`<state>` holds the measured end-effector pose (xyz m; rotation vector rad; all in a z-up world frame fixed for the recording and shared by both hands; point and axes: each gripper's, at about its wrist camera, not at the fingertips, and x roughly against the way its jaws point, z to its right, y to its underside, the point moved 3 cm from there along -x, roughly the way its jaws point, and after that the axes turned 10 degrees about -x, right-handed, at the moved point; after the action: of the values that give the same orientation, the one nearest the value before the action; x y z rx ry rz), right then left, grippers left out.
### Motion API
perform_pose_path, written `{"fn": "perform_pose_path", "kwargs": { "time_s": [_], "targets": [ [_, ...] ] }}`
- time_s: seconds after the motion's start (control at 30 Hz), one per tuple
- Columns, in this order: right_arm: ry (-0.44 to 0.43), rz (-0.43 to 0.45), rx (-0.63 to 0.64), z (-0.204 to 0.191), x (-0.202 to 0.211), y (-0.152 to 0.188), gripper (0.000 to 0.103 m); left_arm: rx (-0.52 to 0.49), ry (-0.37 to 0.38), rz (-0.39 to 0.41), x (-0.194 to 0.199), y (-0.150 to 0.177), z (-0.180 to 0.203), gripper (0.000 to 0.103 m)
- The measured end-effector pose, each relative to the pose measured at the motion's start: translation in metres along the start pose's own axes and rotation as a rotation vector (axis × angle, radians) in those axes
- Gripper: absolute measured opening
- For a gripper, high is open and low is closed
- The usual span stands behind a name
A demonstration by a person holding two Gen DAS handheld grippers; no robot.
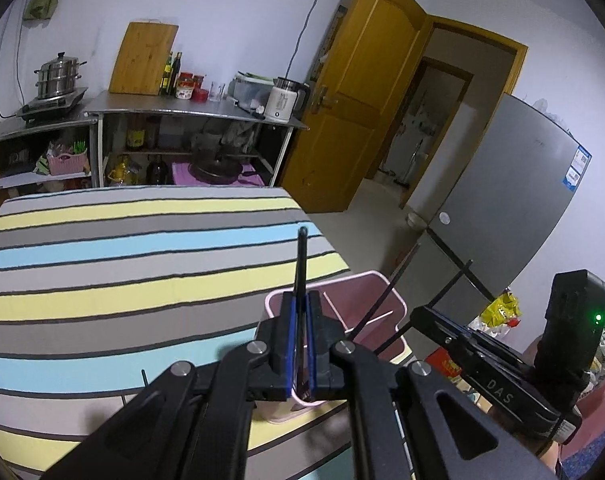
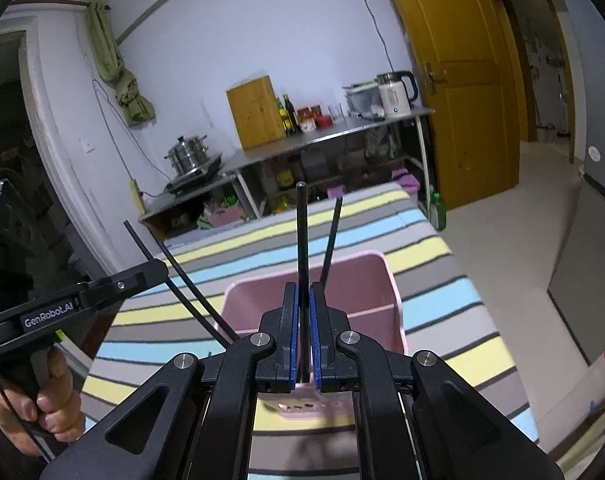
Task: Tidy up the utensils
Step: 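Lower the left gripper's chopstick into the holder and open it while the right gripper releases its chopstick, then move both open grippers back to the remaining chopsticks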
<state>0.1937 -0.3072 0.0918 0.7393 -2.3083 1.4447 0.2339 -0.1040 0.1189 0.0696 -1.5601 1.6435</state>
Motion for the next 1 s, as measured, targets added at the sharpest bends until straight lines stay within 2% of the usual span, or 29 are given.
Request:
{"fn": "perform_pose_path", "kwargs": {
  "time_s": [0.17, 0.3, 0.37, 0.4, 0.6, 1.0],
  "targets": [
    [0.009, -0.008, 0.023, 0.000, -0.002, 0.003, 0.007, -0.003, 0.002, 0.005, 0.003, 0.004, -0.001, 0.006],
    [0.009, 0.035, 0.045, -0.007, 0.010, 0.001, 0.020, -0.001, 0.001, 0.033, 0.018, 0.003, -0.002, 0.008],
    [0.005, 0.054, 0.044, -0.008, 0.017, 0.000, 0.029, 0.001, -0.001, 0.049, 0.026, 0.003, -0.003, 0.010],
    [0.003, 0.061, 0.039, -0.008, 0.021, 0.000, 0.031, 0.001, -0.002, 0.055, 0.030, 0.003, -0.003, 0.010],
    [0.010, 0.086, 0.026, -0.003, 0.040, 0.007, 0.031, 0.006, -0.019, 0.081, 0.050, 0.013, -0.011, 0.010],
    [-0.002, 0.083, 0.088, -0.024, 0.064, 0.051, 0.031, 0.025, -0.087, 0.080, 0.082, 0.068, -0.031, 0.010]
  ]
}}
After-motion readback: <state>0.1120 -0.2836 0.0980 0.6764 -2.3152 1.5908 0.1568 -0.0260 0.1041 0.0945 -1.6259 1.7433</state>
